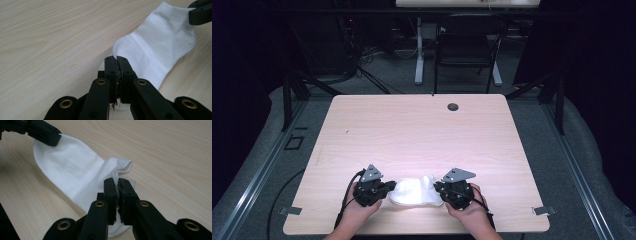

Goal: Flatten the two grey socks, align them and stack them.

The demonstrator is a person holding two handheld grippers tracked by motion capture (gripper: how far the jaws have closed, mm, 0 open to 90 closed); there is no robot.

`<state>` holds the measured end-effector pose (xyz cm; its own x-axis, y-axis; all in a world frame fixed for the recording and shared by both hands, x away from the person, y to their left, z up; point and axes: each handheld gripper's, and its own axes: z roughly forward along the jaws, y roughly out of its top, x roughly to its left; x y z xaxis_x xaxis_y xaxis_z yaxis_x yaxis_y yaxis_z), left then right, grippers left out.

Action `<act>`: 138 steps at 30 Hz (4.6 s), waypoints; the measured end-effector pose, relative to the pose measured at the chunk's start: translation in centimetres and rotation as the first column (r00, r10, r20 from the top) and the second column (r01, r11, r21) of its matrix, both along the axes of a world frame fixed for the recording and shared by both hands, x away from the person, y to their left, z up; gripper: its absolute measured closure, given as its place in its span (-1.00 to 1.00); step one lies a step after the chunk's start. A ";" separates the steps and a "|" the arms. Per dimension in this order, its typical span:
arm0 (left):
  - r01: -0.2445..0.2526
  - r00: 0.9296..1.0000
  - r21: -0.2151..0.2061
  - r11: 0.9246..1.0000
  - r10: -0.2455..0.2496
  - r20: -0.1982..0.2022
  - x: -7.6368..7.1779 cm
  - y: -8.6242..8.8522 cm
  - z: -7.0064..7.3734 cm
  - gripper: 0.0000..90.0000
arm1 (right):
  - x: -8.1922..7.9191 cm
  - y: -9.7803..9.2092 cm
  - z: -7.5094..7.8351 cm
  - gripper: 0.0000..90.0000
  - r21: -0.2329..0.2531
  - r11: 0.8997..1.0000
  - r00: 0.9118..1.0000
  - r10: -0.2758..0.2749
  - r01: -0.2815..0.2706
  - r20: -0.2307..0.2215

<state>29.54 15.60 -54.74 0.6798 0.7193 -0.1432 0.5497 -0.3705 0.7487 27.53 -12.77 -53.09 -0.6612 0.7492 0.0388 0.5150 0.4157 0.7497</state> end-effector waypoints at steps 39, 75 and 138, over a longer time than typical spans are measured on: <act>-0.003 1.000 0.054 0.999 0.004 -0.021 0.8 -0.5 -2.4 0.89 | 1.8 -1.0 -3.1 0.89 -0.028 0.998 0.996 -0.055 0.053 -0.071; 0.091 0.996 0.060 0.994 -0.092 0.016 -1.0 -1.2 -3.2 0.28 | 0.6 0.2 -4.4 0.41 -0.043 0.999 0.999 0.013 -0.015 -0.048; -0.012 0.994 -0.037 0.999 0.016 0.111 1.2 2.3 0.2 -0.07 | 1.6 -0.3 -0.8 0.07 0.047 0.998 0.997 0.032 -0.036 0.069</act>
<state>30.70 17.89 -54.49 0.6826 0.7247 -0.0938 0.4676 -0.3345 0.8182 29.12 -13.04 -53.86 -0.6887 0.7245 0.0283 0.4479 0.3944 0.8024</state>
